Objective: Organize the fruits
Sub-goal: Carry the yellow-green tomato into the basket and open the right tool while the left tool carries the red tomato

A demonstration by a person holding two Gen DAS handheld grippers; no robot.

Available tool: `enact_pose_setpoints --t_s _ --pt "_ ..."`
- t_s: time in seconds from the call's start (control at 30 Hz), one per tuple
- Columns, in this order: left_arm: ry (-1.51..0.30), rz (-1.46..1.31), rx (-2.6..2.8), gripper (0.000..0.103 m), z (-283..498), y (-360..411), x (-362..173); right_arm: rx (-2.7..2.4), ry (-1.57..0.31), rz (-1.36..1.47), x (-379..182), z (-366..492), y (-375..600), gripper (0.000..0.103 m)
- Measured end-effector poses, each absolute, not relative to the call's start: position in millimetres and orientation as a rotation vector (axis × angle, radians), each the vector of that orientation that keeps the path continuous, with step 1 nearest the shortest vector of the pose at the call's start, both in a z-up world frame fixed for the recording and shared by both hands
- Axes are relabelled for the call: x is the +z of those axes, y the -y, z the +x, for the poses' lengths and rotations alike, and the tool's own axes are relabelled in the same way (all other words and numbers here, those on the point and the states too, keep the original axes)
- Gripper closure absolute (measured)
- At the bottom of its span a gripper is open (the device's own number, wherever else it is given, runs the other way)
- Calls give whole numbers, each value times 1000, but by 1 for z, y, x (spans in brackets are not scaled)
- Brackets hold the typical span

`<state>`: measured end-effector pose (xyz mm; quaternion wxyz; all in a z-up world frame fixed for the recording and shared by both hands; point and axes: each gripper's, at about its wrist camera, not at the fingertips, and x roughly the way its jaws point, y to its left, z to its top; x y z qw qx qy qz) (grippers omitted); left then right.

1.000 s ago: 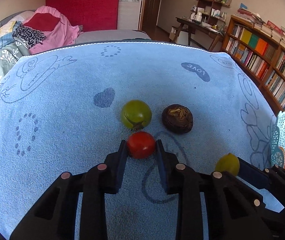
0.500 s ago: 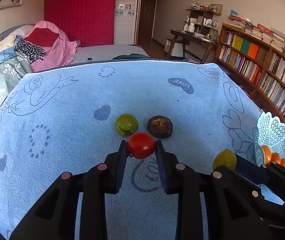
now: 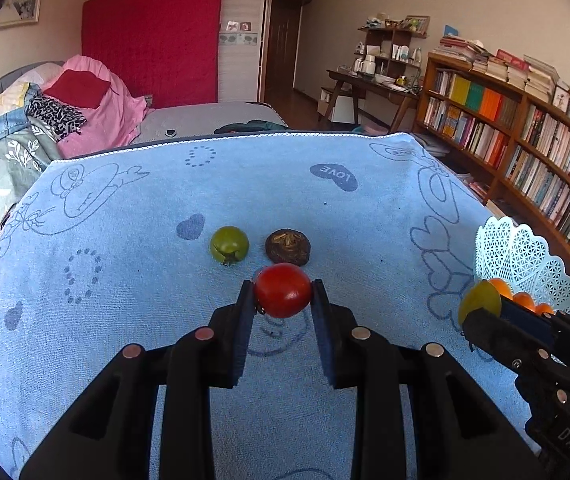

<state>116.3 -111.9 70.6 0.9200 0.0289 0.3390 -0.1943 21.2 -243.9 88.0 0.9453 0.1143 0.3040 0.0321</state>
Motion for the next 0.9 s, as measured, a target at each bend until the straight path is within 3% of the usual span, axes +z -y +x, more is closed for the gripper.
enact_pose_setpoints --t_s 0.53,0.9 --pt "-690 91 -444 74 85 136 75 -167 -596 347 85 -42 349 75" --pt "-686 126 -471 74 73 163 78 -212 -624 395 77 -36 397 75"
